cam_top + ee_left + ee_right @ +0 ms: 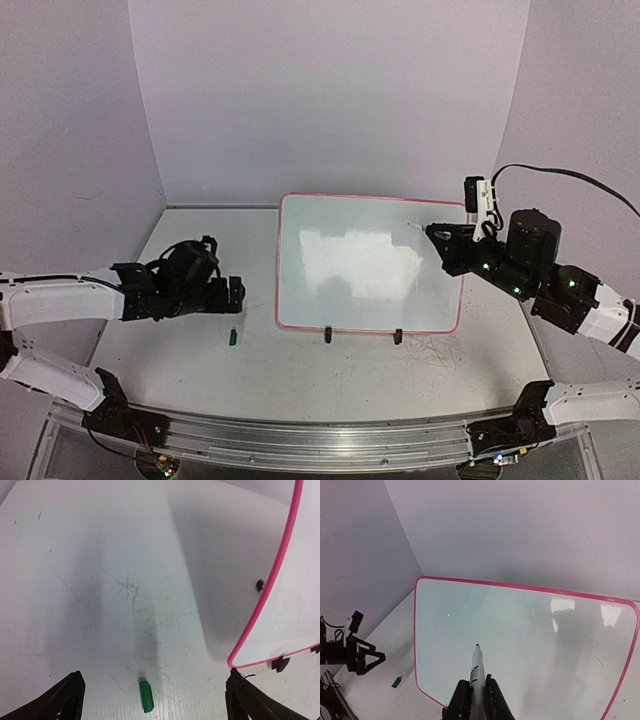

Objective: Write a sentence on the whiteboard
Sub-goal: Hold the whiteboard at the center of the board.

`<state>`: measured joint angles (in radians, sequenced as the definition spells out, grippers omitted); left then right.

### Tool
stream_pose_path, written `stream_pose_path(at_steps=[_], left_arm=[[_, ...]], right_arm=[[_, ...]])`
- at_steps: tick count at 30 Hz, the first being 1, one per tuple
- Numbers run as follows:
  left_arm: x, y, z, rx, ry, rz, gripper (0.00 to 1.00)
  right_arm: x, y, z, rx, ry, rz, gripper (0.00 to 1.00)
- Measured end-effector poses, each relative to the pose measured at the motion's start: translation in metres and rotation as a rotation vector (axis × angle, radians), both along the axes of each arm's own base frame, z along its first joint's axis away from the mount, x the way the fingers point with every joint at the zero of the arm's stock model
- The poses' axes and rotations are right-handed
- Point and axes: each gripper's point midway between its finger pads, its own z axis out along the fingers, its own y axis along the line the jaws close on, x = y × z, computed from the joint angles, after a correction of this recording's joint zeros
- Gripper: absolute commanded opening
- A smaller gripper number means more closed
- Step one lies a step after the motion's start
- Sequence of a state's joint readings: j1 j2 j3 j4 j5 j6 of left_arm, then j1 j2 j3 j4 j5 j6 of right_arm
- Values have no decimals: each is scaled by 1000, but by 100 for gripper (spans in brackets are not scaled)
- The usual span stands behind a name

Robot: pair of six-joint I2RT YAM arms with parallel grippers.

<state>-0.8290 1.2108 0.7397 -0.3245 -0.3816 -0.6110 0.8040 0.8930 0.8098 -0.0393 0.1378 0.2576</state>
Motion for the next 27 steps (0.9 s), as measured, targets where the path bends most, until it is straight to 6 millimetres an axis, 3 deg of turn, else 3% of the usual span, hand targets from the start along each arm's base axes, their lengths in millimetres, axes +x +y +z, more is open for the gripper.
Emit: stream_pose_path(at_steps=[4,7,11,18,23,27], left_arm=[[38,31,49,-109,-54,17,99],[67,47,73,-189,-69,1,99],[106,38,96,-309,-94,-90,98],[131,-7,73,-439,-30,-257,93],[134,-31,63,-515,13,-374,92],[129,-40,68,-549,9,-444,87]], right_arm=[[2,9,-1,-11,10,27,0],[3,15,-7,-21,26,44,0],[3,25,-16,-25,56,68,0],[-2,54,-28,-20,91,132,0],[-4,79,-38,-36,119,170,0],[0,101,-43,-46,123,183,0]])
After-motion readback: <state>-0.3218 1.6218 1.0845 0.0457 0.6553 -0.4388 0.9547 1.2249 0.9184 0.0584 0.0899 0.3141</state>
